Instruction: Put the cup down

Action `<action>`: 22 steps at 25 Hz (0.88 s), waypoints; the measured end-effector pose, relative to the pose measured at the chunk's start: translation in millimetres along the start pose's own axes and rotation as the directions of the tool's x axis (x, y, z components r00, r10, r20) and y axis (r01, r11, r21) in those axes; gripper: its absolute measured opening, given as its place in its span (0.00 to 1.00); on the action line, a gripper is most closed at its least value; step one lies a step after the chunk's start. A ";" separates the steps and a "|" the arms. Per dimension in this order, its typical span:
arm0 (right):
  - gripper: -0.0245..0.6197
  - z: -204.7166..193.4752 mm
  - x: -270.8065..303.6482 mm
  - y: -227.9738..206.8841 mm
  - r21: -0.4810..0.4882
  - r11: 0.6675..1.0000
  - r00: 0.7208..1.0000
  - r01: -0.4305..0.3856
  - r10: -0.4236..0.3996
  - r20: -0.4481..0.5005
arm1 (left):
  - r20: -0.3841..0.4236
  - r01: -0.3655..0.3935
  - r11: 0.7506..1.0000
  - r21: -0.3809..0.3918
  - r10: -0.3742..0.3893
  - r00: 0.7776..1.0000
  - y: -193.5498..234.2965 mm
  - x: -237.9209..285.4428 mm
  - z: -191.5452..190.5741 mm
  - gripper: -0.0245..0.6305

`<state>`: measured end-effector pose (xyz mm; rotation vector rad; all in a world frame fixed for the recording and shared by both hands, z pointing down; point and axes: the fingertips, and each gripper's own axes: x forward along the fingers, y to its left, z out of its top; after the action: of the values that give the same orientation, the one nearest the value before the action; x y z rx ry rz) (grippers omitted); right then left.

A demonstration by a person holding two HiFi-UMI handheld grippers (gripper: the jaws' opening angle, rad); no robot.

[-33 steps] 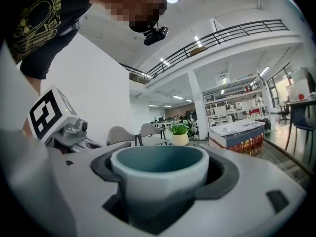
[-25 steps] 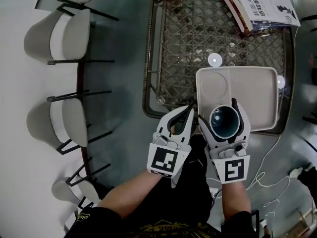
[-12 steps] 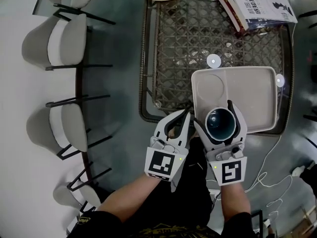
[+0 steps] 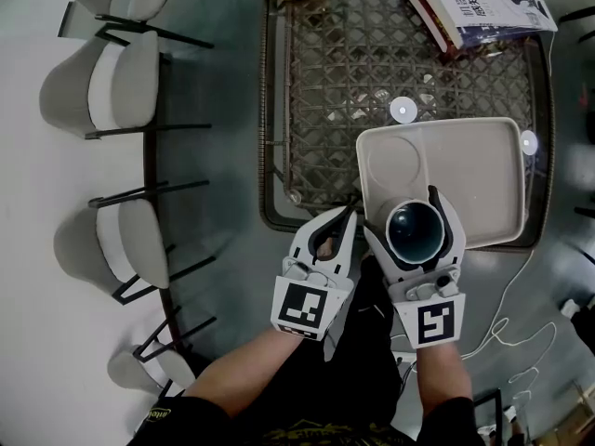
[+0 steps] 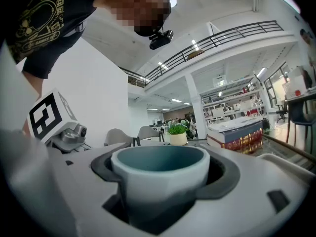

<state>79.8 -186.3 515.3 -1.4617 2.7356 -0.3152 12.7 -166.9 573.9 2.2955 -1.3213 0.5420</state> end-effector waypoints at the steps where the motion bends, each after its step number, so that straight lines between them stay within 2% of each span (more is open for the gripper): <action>1: 0.65 0.5 -0.1 0.1 -0.001 1.000 1.000 0.002 -0.002 0.004 | 0.008 0.002 1.000 0.004 -0.002 1.000 -0.1 0.3 1.1 0.02; 22: 0.68 -2.5 -1.2 6.4 -0.037 0.999 1.000 0.003 -0.003 -0.019 | 0.015 0.016 1.000 0.005 -0.016 1.000 0.9 -6.4 2.0 0.02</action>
<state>74.9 -181.4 516.5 -1.4791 2.7689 -0.2807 9.2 -163.9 569.0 2.3165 -1.3088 0.5241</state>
